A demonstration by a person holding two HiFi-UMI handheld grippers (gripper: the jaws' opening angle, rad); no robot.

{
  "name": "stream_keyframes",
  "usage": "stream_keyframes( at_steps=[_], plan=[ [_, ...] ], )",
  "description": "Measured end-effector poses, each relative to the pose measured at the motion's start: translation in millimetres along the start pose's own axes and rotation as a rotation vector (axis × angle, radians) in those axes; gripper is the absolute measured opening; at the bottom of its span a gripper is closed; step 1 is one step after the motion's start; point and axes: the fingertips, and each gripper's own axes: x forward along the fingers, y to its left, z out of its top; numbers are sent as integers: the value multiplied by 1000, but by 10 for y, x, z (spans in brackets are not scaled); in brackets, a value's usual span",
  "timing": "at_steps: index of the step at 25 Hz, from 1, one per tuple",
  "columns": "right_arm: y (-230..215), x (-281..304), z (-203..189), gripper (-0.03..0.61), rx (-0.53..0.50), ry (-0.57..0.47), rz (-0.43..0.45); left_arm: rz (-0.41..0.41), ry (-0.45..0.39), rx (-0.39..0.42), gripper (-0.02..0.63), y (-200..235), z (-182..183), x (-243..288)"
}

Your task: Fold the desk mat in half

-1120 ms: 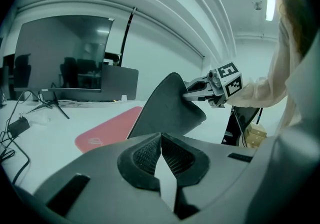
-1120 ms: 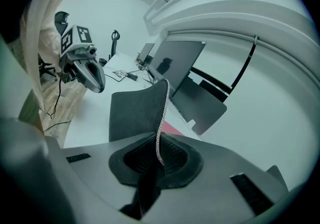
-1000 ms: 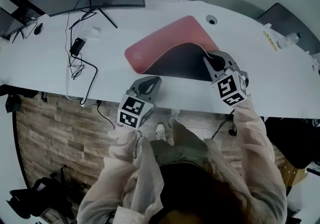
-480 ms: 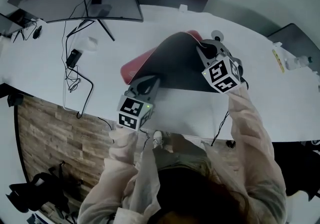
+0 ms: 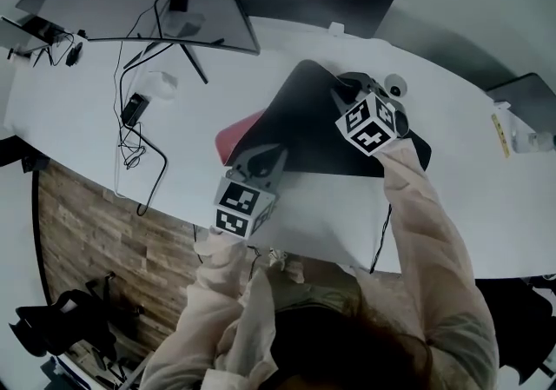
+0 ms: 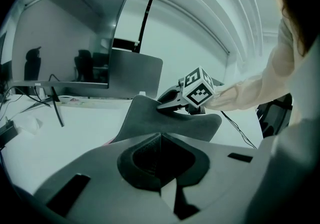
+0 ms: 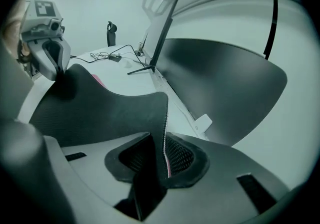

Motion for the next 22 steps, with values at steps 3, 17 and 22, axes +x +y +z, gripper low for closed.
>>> stream_keyframes(
  at_steps=[3,17,22],
  plan=[
    [-41,31,-57,113,6,-2,-39,3,11,-11,28,5,-24,-3],
    [-6,-801,-73,214,326,-55,-110,-17,-51,8,28,-152,37,-206],
    [247,-1240,38,180,396,-97,-96,-32,-84,29,29,-259,102,-392]
  ],
)
